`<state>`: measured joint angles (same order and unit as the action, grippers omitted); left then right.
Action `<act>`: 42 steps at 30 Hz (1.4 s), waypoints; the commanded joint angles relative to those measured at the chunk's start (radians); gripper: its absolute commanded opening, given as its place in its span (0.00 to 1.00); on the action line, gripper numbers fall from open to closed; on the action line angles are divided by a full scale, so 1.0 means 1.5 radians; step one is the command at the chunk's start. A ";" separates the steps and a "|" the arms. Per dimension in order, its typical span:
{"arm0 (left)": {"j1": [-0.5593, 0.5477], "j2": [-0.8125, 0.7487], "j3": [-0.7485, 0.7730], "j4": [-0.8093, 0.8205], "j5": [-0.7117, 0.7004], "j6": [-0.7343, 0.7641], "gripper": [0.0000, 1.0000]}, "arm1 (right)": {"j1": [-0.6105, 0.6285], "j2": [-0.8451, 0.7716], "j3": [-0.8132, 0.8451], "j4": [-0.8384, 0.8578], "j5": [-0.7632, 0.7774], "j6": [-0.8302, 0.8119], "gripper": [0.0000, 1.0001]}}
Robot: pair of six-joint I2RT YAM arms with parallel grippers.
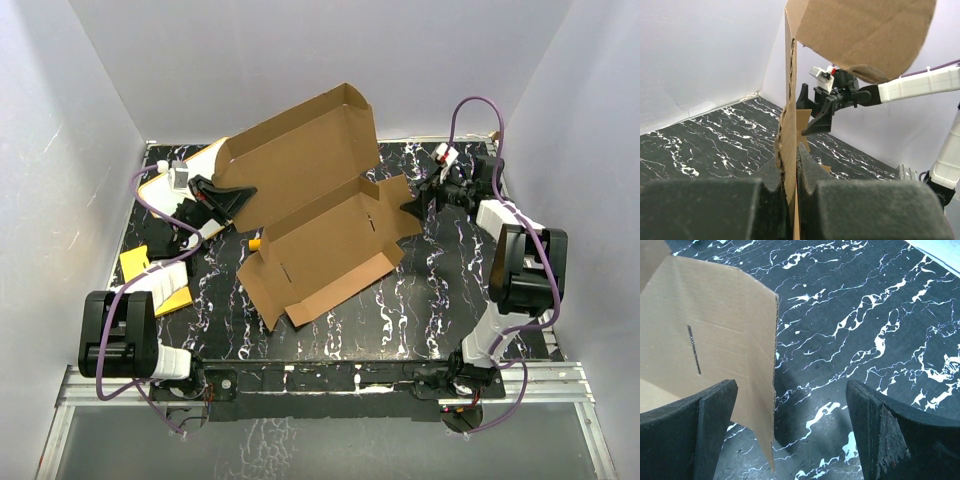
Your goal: Fold the paper box
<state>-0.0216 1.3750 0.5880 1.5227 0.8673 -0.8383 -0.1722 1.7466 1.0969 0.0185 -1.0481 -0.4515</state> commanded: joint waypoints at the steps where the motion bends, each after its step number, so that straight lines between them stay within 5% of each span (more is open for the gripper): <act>1: 0.001 -0.008 0.030 0.057 0.010 -0.013 0.00 | -0.003 0.036 0.073 -0.010 -0.059 -0.027 0.96; 7: 0.001 0.008 0.040 0.051 0.016 -0.012 0.00 | -0.002 0.066 0.108 -0.056 -0.128 -0.024 0.63; 13: 0.001 0.016 0.065 0.026 0.028 0.005 0.00 | -0.003 0.024 0.099 -0.070 -0.133 -0.070 0.11; 27: -0.007 0.069 0.237 -0.104 0.058 0.090 0.00 | -0.001 -0.086 0.005 0.324 0.017 0.216 0.08; 35: -0.106 0.071 0.300 -0.374 0.046 0.325 0.00 | 0.042 -0.094 -0.051 0.369 0.158 0.217 0.08; 42: -0.135 0.093 0.333 -0.443 0.039 0.377 0.00 | 0.047 -0.093 -0.112 0.491 0.223 0.271 0.08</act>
<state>-0.2138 1.5108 1.0367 0.9550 0.9207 -0.3630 -0.1013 1.6417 0.9516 0.5343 -0.7826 -0.0948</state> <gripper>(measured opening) 0.013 0.088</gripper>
